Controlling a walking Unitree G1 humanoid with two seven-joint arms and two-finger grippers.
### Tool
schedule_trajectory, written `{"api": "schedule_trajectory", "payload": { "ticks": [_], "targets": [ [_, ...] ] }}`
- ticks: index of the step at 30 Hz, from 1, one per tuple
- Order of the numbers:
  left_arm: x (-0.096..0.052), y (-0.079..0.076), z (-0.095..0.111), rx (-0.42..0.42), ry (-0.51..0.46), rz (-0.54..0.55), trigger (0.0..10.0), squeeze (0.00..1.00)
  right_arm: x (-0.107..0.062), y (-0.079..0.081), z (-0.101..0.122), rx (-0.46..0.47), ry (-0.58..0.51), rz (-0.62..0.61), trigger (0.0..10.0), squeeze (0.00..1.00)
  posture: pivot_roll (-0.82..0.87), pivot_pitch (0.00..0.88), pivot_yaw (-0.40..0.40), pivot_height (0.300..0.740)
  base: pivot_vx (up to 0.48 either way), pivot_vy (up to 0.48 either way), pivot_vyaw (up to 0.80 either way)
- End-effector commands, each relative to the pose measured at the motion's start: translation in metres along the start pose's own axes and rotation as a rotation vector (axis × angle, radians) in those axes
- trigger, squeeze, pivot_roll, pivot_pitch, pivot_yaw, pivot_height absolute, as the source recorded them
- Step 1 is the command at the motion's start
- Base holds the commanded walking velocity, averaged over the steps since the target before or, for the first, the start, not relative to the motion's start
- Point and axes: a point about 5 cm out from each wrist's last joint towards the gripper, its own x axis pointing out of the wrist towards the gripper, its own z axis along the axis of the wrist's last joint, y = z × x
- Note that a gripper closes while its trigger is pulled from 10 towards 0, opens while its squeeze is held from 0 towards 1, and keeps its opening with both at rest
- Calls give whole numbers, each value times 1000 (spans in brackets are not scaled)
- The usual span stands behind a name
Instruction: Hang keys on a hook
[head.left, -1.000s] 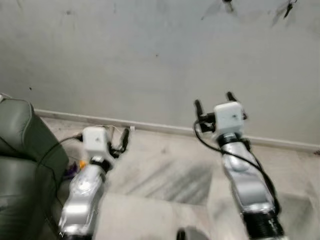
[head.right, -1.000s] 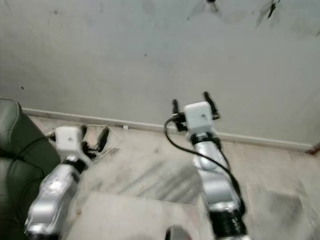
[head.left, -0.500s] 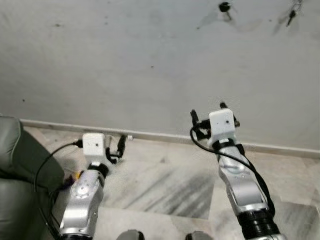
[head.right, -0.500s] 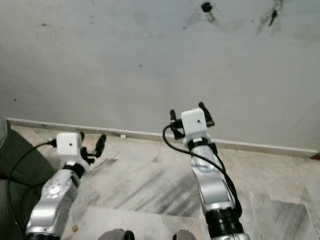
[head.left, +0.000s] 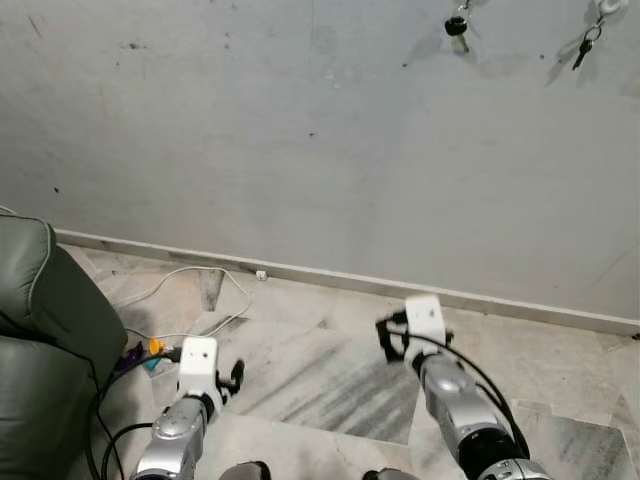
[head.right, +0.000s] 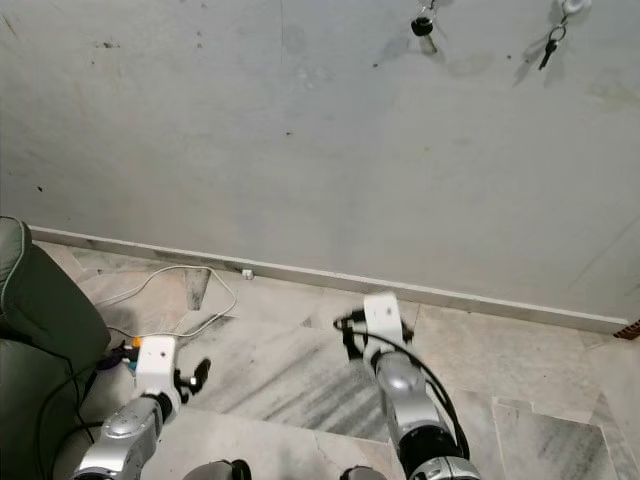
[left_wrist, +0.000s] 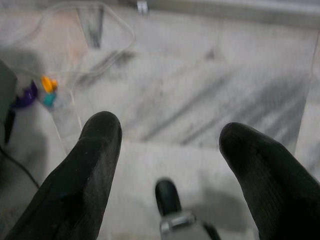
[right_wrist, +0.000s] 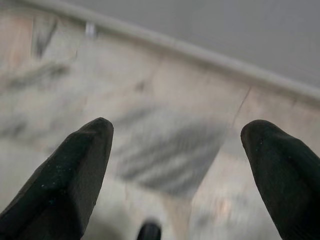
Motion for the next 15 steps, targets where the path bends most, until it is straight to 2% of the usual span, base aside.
{"api": "schedule_trajectory", "payload": {
  "ticks": [1,2,3,5,8,10,15],
  "targets": [
    [0,1,-5,20,24,8,10000,0,-1,0,-7,1,35,-2,10000,0,66,129,-24,740,0,0,0],
    [0,0,-13,62,68,6,10000,0,-4,2,-22,-25,93,14,10000,0,65,125,-27,740,0,0,0],
    [-1,0,-18,50,92,9,10000,0,-5,2,-29,-32,122,20,10000,0,65,125,-27,740,0,0,0],
    [-2,-1,-25,31,132,10,10000,0,-9,6,-41,-36,168,44,10000,0,65,125,-27,740,0,0,0],
    [-2,-4,-28,65,148,-15,10000,0,-11,11,-49,-90,185,91,10000,0,62,115,-31,740,0,0,0],
    [-4,-6,-35,123,177,-32,10000,0,-14,13,-55,-81,206,104,10000,0,63,112,-26,740,0,0,609],
    [-11,-7,-54,186,254,-51,10000,0,-14,15,-57,-102,209,125,10000,0,56,106,-17,740,0,0,800]
  ]
}}
